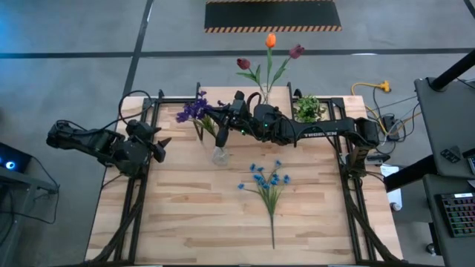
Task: Pick and place flowers into a vace then onto a shelf
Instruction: Put the purple flowers into the left transparent vase
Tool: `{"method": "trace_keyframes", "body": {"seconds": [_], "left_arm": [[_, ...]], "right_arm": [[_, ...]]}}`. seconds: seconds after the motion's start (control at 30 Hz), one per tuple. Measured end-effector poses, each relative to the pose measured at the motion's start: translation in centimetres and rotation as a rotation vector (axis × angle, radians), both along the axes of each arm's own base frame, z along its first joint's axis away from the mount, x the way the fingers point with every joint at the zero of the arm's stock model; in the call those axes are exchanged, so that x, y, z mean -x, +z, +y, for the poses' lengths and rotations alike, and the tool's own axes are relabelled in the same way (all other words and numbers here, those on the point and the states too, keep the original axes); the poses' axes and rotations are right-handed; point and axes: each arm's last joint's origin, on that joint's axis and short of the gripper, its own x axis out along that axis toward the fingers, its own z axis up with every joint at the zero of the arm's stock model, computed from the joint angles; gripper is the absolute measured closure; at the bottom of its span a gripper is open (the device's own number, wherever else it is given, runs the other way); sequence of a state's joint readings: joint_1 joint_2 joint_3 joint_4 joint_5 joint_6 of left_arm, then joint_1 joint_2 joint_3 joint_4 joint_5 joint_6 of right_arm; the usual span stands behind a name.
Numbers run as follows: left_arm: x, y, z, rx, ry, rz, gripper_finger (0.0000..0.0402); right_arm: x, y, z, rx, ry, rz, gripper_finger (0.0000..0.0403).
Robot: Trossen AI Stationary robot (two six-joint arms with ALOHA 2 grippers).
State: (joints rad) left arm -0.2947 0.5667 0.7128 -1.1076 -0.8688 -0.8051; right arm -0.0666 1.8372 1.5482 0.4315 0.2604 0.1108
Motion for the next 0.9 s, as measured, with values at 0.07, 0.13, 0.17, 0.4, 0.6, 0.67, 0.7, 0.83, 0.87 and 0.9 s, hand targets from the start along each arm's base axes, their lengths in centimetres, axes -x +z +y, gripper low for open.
{"method": "trace_keyframes", "body": {"seconds": [0.07,0.13,0.17,0.4,0.6,0.67,0.7,0.83,0.87,0.9], "left_arm": [[0.0,0.0,0.0,0.0,0.0,0.0,0.0135],[0.0,0.0,0.0,0.0,0.0,0.0,0.0135],[0.0,0.0,0.0,0.0,0.0,0.0,0.0135],[0.0,0.0,0.0,0.0,-0.001,0.0,0.0135],[0.0,0.0,0.0,0.0,-0.001,0.0,0.0135],[0.0,0.0,0.0,0.0,-0.001,0.0,0.0135],[0.0,0.0,0.0,0.0,-0.001,0.0,0.0135],[0.0,0.0,0.0,0.0,-0.001,0.0,0.0135],[0.0,0.0,0.0,0.0,-0.001,0.0,0.0135],[0.0,0.0,0.0,0.0,-0.001,0.0,0.0135]], "right_arm": [[-0.2,-0.2,0.0,-0.004,0.001,-0.006,0.0394],[-0.4,-0.5,0.0,-0.013,0.007,0.004,0.0394],[-0.4,-0.7,0.0,-0.013,0.009,0.009,0.0394],[-0.7,-1.1,0.0,-0.017,0.011,0.012,0.0394],[-0.7,-1.4,0.0,-0.019,0.011,0.04,0.0394],[-0.8,-1.6,0.0,-0.022,0.011,0.07,0.0394],[-0.8,-1.8,0.1,-0.022,0.013,0.087,0.0394],[-0.8,-2.3,0.7,-0.024,0.025,0.134,0.0394],[-0.8,-2.4,0.8,-0.025,0.028,0.144,0.0394],[-0.8,-2.5,1.0,-0.025,0.032,0.157,0.0394]]}}
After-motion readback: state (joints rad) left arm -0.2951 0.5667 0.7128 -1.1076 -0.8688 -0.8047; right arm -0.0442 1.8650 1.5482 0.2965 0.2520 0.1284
